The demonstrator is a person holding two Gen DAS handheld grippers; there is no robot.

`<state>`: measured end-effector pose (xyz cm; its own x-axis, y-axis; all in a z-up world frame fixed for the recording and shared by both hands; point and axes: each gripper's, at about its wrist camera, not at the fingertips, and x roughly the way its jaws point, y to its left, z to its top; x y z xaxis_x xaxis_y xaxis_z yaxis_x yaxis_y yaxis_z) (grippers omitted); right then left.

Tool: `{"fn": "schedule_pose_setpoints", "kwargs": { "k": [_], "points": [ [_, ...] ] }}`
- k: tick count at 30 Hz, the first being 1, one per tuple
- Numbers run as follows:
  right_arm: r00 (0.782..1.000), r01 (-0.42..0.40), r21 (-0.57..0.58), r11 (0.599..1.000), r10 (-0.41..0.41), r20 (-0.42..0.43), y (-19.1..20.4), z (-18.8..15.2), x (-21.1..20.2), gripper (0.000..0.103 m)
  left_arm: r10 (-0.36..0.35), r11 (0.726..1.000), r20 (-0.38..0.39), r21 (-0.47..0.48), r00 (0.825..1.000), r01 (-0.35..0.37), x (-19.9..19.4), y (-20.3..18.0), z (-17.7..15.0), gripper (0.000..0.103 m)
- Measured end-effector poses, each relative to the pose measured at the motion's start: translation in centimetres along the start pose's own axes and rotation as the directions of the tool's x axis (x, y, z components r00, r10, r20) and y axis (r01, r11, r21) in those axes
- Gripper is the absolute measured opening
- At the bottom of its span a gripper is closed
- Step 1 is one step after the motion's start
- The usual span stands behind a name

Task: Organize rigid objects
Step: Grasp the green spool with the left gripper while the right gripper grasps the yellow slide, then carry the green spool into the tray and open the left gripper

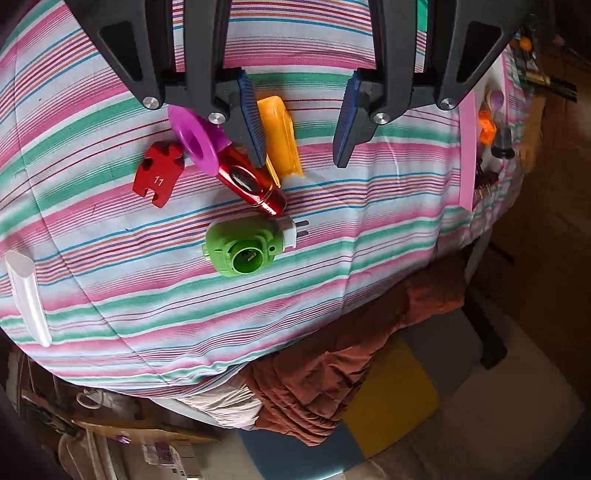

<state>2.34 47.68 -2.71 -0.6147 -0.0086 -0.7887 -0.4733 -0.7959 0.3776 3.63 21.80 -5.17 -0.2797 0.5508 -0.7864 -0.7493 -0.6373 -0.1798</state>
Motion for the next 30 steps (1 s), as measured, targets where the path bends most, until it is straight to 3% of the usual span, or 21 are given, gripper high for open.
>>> {"fn": "schedule_pose_setpoints", "kwargs": {
  "k": [4,8,12,15,22,30],
  "points": [
    [1.0,0.015,-0.026,1.0,-0.016,-0.011,0.7,0.5,0.6,0.037,-0.002,1.0,0.002,-0.002,1.0,0.002,-0.1,0.0,-0.1,0.06],
    [0.986,0.112,-0.092,0.989,-0.122,-0.113,1.2,0.9,3.7,0.037,-0.007,1.0,0.003,-0.016,1.0,0.007,-0.2,0.2,-0.2,0.06],
    [0.97,0.139,-0.182,0.973,-0.172,-0.175,1.7,0.0,6.2,0.025,-0.003,1.0,0.007,-0.013,1.0,0.003,-0.3,0.2,-0.4,0.06],
    [0.968,0.155,-0.256,0.954,-0.198,-0.152,2.6,-0.6,6.5,0.025,0.003,1.0,0.01,-0.012,1.0,-0.003,-0.2,0.0,-0.4,0.06],
    [0.969,0.143,-0.241,0.96,-0.185,-0.163,2.5,-0.7,7.1,0.026,0.007,1.0,0.013,-0.022,1.0,-0.006,-0.3,0.0,-0.5,0.06],
    [0.966,0.173,-0.311,0.935,-0.223,-0.133,3.5,-1.1,7.6,0.026,0.005,0.999,0.02,-0.035,1.0,-0.004,-1.1,0.0,-0.6,0.059]
  ]
}}
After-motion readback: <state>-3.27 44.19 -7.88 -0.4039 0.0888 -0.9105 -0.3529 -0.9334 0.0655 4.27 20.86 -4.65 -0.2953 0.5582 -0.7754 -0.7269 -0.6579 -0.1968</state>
